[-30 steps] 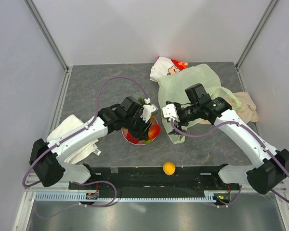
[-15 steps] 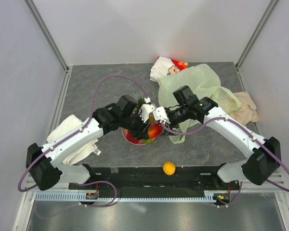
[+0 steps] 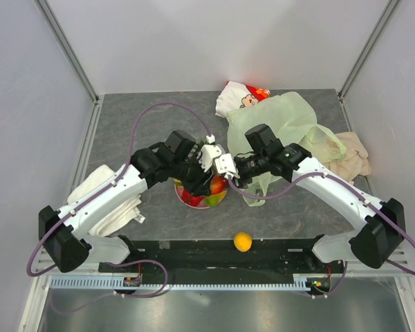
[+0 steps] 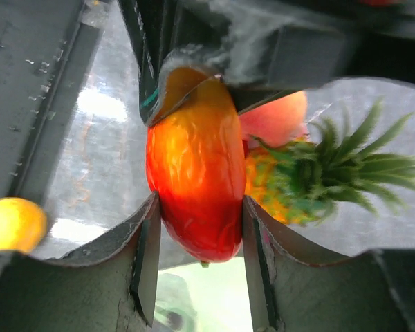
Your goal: Take the fake fruits out of the plastic bag
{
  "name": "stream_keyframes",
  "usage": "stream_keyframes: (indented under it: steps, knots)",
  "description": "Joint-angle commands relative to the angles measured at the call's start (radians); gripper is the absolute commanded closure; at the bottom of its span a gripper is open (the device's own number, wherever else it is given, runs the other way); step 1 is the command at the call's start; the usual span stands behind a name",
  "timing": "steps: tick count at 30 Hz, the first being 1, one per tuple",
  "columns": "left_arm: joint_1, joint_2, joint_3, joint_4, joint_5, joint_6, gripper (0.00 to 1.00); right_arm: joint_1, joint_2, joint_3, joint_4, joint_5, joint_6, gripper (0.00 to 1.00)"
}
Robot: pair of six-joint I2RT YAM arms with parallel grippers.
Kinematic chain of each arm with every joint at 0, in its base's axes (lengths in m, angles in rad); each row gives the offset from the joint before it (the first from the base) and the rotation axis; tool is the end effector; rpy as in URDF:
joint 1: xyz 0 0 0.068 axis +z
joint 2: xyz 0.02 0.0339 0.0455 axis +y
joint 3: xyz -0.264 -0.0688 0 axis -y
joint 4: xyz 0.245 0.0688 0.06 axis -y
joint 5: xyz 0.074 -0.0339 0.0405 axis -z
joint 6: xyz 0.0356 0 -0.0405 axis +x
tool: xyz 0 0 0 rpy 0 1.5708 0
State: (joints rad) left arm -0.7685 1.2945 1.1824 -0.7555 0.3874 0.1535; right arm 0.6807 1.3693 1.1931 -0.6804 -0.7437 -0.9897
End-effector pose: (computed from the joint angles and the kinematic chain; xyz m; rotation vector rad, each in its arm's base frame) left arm 0.1828 -0.1955 0.3181 1.2661 2.1469 -0.7408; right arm 0.2059 0.1978 0.3126 -1.8754 1.2587 0.7330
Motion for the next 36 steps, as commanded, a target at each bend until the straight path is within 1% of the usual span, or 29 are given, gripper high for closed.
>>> stream_keyframes:
  steps: [1,2,3,4,5,6,7,8,10,11,13,16,19,23,27,36]
  knots:
    - [0.044,-0.038,0.201,-0.057,-0.038,0.113,0.48,0.008,-0.038,-0.024,-0.044,0.113,-0.141,0.67]
    - [0.07,-0.053,0.221,-0.059,-0.079,0.124,0.44,0.006,-0.042,-0.03,-0.045,0.122,-0.189,0.67]
    - [0.086,-0.069,0.252,-0.035,-0.103,0.13,0.33,0.005,-0.044,-0.033,-0.045,0.128,-0.21,0.67]
    - [0.101,-0.083,0.261,-0.016,-0.128,0.141,0.27,0.006,-0.039,-0.03,-0.044,0.132,-0.231,0.66]
    - [0.129,-0.105,0.267,0.007,-0.193,0.144,0.22,0.008,-0.032,-0.026,-0.045,0.133,-0.25,0.66]
    - [0.146,-0.11,0.276,0.027,-0.224,0.144,0.15,0.011,-0.01,-0.015,-0.045,0.135,-0.289,0.66]
    - [0.164,-0.109,0.284,0.05,-0.246,0.138,0.13,0.014,-0.001,-0.01,-0.044,0.15,-0.311,0.66]
    - [0.219,-0.103,0.298,0.054,-0.252,0.127,0.13,0.025,0.01,-0.006,-0.044,0.161,-0.332,0.66]
    - [0.279,-0.103,0.29,0.079,-0.222,0.072,0.11,0.032,0.036,-0.001,-0.044,0.184,-0.388,0.66]
    - [0.331,-0.109,0.264,0.091,-0.217,0.049,0.11,0.034,0.051,0.002,-0.044,0.184,-0.4,0.66]
    - [0.4,-0.126,0.231,0.128,-0.187,-0.012,0.11,0.049,0.071,0.019,-0.045,0.19,-0.424,0.66]
    - [0.448,-0.162,0.172,0.153,-0.179,-0.042,0.12,0.074,0.103,0.031,-0.044,0.205,-0.458,0.66]
    - [0.475,-0.193,0.154,0.154,-0.171,-0.034,0.12,0.083,0.131,0.04,-0.042,0.202,-0.463,0.66]
    - [0.483,-0.218,0.114,0.156,-0.166,-0.016,0.13,0.098,0.166,0.063,-0.042,0.199,-0.458,0.65]
    - [0.488,-0.219,0.094,0.163,-0.162,-0.023,0.14,0.1,0.204,0.097,-0.039,0.204,-0.431,0.66]
    - [0.491,-0.195,0.075,0.193,-0.156,-0.023,0.14,0.1,0.244,0.103,-0.03,0.219,-0.451,0.64]
